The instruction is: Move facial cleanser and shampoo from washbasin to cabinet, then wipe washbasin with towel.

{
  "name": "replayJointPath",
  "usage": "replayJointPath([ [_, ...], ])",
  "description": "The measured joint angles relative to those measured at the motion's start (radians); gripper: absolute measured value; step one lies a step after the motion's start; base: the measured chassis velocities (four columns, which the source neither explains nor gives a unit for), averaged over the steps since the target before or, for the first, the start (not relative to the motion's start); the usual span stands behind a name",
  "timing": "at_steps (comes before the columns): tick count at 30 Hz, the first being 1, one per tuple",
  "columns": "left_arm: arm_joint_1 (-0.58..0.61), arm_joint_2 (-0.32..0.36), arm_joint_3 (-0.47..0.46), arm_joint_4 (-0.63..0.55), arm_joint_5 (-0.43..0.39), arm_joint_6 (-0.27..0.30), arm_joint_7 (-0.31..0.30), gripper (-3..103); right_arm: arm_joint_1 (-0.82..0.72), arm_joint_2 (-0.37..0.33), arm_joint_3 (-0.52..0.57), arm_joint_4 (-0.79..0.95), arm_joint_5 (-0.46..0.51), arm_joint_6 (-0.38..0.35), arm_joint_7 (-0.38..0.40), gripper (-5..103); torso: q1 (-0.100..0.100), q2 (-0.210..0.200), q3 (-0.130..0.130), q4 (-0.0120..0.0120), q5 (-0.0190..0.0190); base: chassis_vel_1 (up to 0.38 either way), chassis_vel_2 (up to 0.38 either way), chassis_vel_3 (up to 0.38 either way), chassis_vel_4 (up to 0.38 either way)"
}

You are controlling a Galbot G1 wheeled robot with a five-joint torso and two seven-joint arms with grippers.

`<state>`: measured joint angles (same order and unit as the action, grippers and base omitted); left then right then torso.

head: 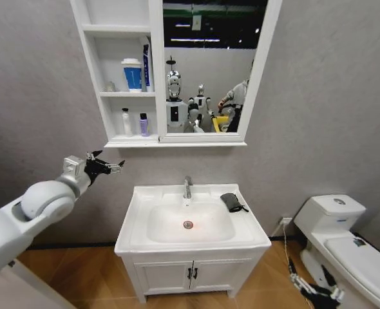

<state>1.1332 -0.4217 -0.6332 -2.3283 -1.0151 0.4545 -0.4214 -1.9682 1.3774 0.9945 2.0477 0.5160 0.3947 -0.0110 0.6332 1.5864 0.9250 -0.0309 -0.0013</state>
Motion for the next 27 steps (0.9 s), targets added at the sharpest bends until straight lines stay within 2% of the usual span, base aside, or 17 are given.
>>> replayJointPath([
  [1,0.141,-0.055,-0.109,-0.048,0.026,0.006,0.002,100,0.009,-0.013,0.022,0.008,0.012,-0.028,0.003,100,0.0,0.0,0.0,0.0004,0.0002,0.0,0.0,0.0,0.0],
  [2,0.141,-0.055,-0.109,-0.048,0.026,0.006,0.002,100,0.009,-0.013,0.022,0.008,0.012,-0.028,0.003,100,0.0,0.0,0.0,0.0004,0.0002,0.0,0.0,0.0,0.0],
  [3,0.351,-0.148,-0.243,-0.095,0.109,-0.014,0.038,100,0.022,-0.033,0.05,0.021,0.035,-0.071,0.006,100,0.0,0.0,0.0,0.0001,0.0012,0.0,0.0,0.0,0.0],
  [4,0.513,-0.235,-0.328,-0.121,0.198,-0.051,0.092,100,0.028,-0.045,0.06,0.031,0.048,-0.098,0.01,100,0.0,0.0,0.0,0.0004,-0.0002,0.0,0.0,0.0,0.0],
  [5,0.513,-0.235,-0.328,-0.121,0.198,-0.051,0.092,100,0.028,-0.045,0.06,0.031,0.048,-0.098,0.01,100,0.0,0.0,0.0,0.0004,-0.0002,0.0,0.0,0.0,0.0],
  [7,0.724,-0.412,-0.422,-0.169,0.321,-0.089,0.166,100,0.029,-0.052,0.058,0.057,0.061,-0.138,0.011,100,0.0,0.0,0.0,0.0004,0.0011,0.0,0.0,0.0,0.0],
  [8,0.784,-0.489,-0.441,-0.175,0.35,-0.092,0.177,100,0.025,-0.052,0.048,0.076,0.063,-0.152,0.01,100,0.0,0.0,0.0,0.0008,0.0011,0.0,0.0,0.0,0.0],
  [9,0.784,-0.489,-0.441,-0.175,0.35,-0.092,0.177,100,0.025,-0.052,0.048,0.076,0.063,-0.152,0.01,100,0.0,0.0,0.0,0.0008,0.0011,0.0,0.0,0.0,0.0],
  [11,0.868,-0.633,-0.43,-0.184,0.407,-0.096,0.195,100,0.003,-0.046,0.012,0.138,0.064,-0.18,-0.012,100,0.0,0.0,0.0,0.0009,0.0009,0.0,0.0,0.0,0.0],
  [12,0.868,-0.633,-0.43,-0.184,0.407,-0.096,0.195,100,0.003,-0.046,0.012,0.138,0.064,-0.18,-0.012,100,0.0,0.0,0.0,0.0009,0.0009,0.0,0.0,0.0,0.0],
  [14,0.893,-0.733,-0.348,-0.184,0.509,-0.11,0.214,100,-0.005,-0.042,-0.028,0.194,0.051,-0.221,-0.032,100,0.0,0.0,0.0,0.0005,0.0009,0.0,0.0,0.0,0.0],
  [15,0.893,-0.733,-0.348,-0.184,0.509,-0.11,0.214,100,-0.005,-0.042,-0.028,0.194,0.051,-0.221,-0.032,100,0.0,0.0,0.0,0.0005,0.0009,0.0,0.0,0.0,0.0],
  [18,0.89,-0.85,-0.195,-0.18,0.647,-0.138,0.25,100,0.015,-0.049,-0.063,0.272,0.034,-0.312,-0.033,100,0.0,0.0,0.0,0.0003,0.0009,0.0,0.0,0.0,0.0],
  [19,0.89,-0.85,-0.195,-0.18,0.647,-0.138,0.25,100,0.015,-0.049,-0.063,0.272,0.034,-0.312,-0.033,100,0.0,0.0,0.0,0.0003,0.0009,0.0,0.0,0.0,0.0],
  [21,0.901,-0.921,-0.129,-0.178,0.733,-0.171,0.285,100,0.015,-0.063,-0.063,0.315,0.035,-0.346,-0.019,100,0.0,0.0,0.0,0.0004,0.0009,0.0,0.0,0.0,0.0],
  [24,0.909,-0.976,-0.088,-0.176,0.796,-0.196,0.31,100,0.003,-0.078,-0.047,0.336,0.04,-0.352,-0.006,100,0.0,0.0,0.0,0.0004,0.0009,0.0,0.0,0.0,0.0],
  [27,0.905,-1.002,-0.062,-0.175,0.817,-0.204,0.321,100,0.003,-0.094,-0.039,0.336,0.043,-0.353,0.008,100,0.0,0.0,0.0,0.0003,0.0008,0.0,0.0,0.0,0.0],
])
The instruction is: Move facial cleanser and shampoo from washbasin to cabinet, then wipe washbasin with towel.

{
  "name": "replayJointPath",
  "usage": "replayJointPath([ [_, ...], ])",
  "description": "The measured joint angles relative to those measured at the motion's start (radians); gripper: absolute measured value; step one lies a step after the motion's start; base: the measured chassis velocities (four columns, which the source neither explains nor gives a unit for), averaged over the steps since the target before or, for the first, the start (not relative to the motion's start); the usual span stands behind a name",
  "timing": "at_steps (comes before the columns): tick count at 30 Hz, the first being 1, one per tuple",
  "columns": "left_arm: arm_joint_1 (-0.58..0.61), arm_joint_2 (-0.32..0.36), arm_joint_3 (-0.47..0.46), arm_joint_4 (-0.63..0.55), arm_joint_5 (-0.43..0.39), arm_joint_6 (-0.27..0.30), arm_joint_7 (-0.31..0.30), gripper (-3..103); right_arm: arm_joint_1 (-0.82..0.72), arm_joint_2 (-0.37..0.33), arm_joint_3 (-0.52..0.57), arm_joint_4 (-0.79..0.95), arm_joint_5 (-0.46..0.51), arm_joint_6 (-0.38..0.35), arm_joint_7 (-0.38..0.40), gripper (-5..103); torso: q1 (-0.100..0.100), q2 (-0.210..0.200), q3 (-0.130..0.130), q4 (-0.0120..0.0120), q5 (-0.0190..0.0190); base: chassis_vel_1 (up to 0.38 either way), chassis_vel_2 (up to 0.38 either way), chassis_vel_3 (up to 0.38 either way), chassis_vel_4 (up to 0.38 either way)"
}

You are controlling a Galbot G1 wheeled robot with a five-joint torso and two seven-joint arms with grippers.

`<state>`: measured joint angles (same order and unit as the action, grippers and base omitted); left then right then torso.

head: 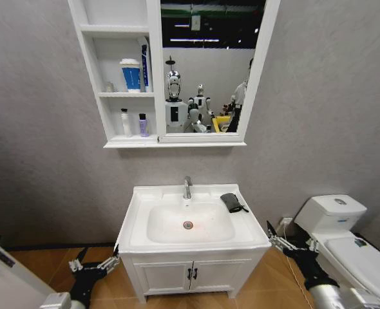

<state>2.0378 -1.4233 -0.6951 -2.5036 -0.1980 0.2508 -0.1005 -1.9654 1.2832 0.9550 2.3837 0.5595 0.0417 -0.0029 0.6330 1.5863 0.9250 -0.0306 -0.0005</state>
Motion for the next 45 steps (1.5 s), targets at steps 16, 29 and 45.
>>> replayJointPath([
  [16,-0.002,0.001,0.001,0.003,-0.006,0.002,0.0,100,0.49,-0.345,-0.112,-0.4,0.239,-0.197,0.15,100,0.0,0.0,0.0,0.0001,-0.0001,0.0,0.0,0.0,0.0],
  [29,-0.001,0.004,-0.002,0.004,-0.01,0.003,-0.002,100,1.244,-0.374,-0.634,-1.113,0.25,-0.261,0.067,100,0.0,0.0,0.0,0.0004,-0.0001,0.0,0.0,0.0,0.0],
  [45,0.0,0.005,-0.003,0.004,-0.011,0.004,-0.003,100,1.381,-0.252,-0.821,-1.372,0.14,-0.253,-0.034,100,0.0,0.0,0.0,0.0001,-0.0002,0.0,0.0,0.0,0.0],
])
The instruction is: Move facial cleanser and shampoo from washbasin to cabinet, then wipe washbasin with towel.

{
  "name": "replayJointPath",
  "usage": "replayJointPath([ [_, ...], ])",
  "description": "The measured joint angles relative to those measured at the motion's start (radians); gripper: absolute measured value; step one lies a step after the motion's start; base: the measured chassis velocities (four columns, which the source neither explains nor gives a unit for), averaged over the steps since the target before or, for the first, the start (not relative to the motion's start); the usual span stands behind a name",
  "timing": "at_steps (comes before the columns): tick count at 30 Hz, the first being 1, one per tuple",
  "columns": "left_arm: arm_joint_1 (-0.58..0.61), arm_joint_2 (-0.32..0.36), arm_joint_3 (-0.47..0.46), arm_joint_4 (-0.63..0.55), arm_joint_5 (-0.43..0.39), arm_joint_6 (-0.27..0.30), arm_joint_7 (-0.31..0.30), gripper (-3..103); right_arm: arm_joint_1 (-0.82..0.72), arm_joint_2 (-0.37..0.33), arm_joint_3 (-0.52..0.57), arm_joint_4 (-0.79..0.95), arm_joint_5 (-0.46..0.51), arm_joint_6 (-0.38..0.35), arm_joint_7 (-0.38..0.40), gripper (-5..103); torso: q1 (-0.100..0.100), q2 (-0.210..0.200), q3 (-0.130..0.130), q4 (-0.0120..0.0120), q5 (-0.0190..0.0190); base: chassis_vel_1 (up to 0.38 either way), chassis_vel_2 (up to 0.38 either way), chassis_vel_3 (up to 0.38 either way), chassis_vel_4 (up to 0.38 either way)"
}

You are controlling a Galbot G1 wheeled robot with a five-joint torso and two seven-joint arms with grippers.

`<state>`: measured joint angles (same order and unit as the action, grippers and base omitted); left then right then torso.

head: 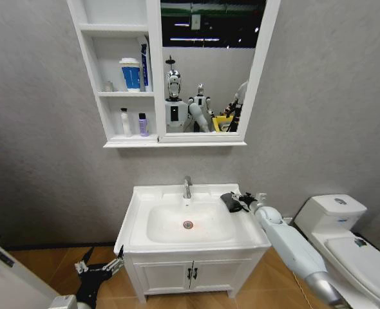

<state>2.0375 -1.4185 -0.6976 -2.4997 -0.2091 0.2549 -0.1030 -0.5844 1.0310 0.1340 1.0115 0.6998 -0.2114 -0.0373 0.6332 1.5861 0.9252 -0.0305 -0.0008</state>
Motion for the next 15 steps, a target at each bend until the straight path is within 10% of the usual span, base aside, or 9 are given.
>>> replayJointPath([
  [15,0.0,0.0,0.0,0.0,-0.001,0.0,0.0,100,0.035,0.107,0.021,-0.147,-0.113,0.022,-0.04,103,0.0,0.0,0.0,0.0001,0.0,0.0,0.0,0.0,0.0],
])
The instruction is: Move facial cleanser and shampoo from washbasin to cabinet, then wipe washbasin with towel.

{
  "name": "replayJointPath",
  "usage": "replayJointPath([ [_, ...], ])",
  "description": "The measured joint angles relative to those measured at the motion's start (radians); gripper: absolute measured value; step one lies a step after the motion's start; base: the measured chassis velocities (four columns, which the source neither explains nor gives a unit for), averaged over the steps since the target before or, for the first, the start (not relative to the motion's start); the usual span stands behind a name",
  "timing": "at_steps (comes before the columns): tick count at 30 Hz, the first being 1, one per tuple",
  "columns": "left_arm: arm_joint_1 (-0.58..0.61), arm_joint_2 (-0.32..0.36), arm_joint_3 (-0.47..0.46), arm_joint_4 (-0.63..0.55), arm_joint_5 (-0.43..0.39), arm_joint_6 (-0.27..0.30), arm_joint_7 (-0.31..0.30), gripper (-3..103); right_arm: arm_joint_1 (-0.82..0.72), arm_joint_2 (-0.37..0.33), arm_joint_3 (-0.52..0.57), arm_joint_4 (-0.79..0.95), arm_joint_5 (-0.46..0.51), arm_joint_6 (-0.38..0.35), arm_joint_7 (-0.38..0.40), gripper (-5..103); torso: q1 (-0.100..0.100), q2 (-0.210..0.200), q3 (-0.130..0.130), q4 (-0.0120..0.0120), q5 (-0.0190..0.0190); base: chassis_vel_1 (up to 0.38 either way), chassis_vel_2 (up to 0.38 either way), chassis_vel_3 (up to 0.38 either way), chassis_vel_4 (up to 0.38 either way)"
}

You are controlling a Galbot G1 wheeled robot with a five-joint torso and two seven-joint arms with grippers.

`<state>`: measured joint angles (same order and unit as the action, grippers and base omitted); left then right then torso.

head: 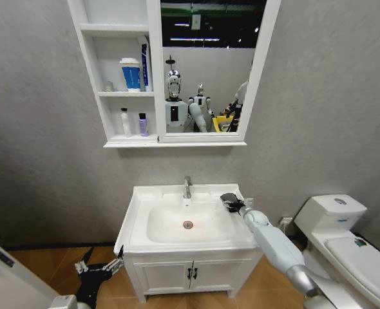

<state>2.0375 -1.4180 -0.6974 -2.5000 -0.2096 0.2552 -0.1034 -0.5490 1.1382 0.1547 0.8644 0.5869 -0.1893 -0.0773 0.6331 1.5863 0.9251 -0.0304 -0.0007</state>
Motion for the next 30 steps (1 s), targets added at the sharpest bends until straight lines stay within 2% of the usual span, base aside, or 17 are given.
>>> replayJointPath([
  [6,0.0,0.0,0.0,0.0,0.0,0.0,0.0,100,0.013,0.009,0.007,-0.044,-0.011,0.0,0.0,94,0.0,0.0,0.0,-0.0001,-0.0002,0.0,0.0,0.0,0.0],
  [9,0.0,0.0,0.0,0.0,0.0,0.0,0.0,100,0.018,0.013,0.014,-0.063,-0.012,0.001,-0.003,81,0.0,0.0,0.0,0.0,-0.0002,0.0,0.0,0.0,0.0],
  [10,0.0,0.0,0.0,0.0,0.0,0.0,0.0,100,0.018,0.013,0.014,-0.063,-0.012,0.001,-0.003,81,0.0,0.0,0.0,0.0,-0.0002,0.0,0.0,0.0,0.0],
  [12,0.0,0.0,0.0,0.0,0.0,0.0,0.0,100,0.015,0.009,0.016,-0.064,-0.012,0.001,-0.009,70,0.0,0.0,0.0,-0.0001,-0.0002,0.0,0.0,0.0,0.0],
  [14,0.0,0.0,0.0,0.0,0.0,0.0,0.0,100,0.013,0.007,0.017,-0.063,-0.012,0.001,-0.01,70,0.0,0.0,0.0,0.0,-0.0001,0.0,0.0,0.0,0.0],
  [16,0.0,0.0,0.0,0.0,0.0,0.0,0.0,100,0.009,0.006,0.02,-0.056,-0.011,0.0,-0.01,58,0.0,0.0,0.0,-0.0001,-0.0001,0.0,0.0,0.0,0.0],
  [17,0.0,0.0,0.0,0.0,0.0,0.0,0.0,100,0.009,0.006,0.02,-0.056,-0.011,0.0,-0.01,58,0.0,0.0,0.0,-0.0001,-0.0001,0.0,0.0,0.0,0.0],
  [19,0.0,0.0,0.0,0.0,0.0,0.0,0.0,100,0.001,0.006,0.027,-0.041,-0.011,-0.006,-0.008,47,0.0,0.0,0.0,-0.0001,-0.0001,0.0,0.0,0.0,0.0],
  [20,0.0,0.0,0.0,0.0,0.0,0.0,0.0,100,0.001,0.006,0.027,-0.041,-0.011,-0.006,-0.008,47,0.0,0.0,0.0,-0.0001,-0.0001,0.0,0.0,0.0,0.0],
  [23,0.0,0.0,0.0,0.0,0.0,0.0,0.0,100,-0.019,0.002,0.043,0.006,-0.002,-0.03,-0.01,30,0.0,0.0,0.0,0.0,0.0002,0.0,0.0,0.0,0.0],
  [24,0.0,0.0,0.0,0.0,0.0,0.0,0.0,100,-0.019,0.002,0.043,0.006,-0.002,-0.03,-0.01,30,0.0,0.0,0.0,0.0,0.0002,0.0,0.0,0.0,0.0],
  [27,0.0,0.0,0.0,0.0,0.0,0.0,0.0,100,-0.05,-0.014,0.049,0.094,0.024,-0.065,-0.004,14,0.0,0.0,0.0,-0.0001,0.0001,0.0,0.0,0.0,0.0],
  [30,0.0,0.0,0.0,0.0,0.0,0.0,0.0,100,-0.088,-0.019,0.047,0.186,0.031,-0.088,0.028,9,0.0,0.0,0.0,-0.0002,0.0001,0.0,0.0,0.0,0.0],
])
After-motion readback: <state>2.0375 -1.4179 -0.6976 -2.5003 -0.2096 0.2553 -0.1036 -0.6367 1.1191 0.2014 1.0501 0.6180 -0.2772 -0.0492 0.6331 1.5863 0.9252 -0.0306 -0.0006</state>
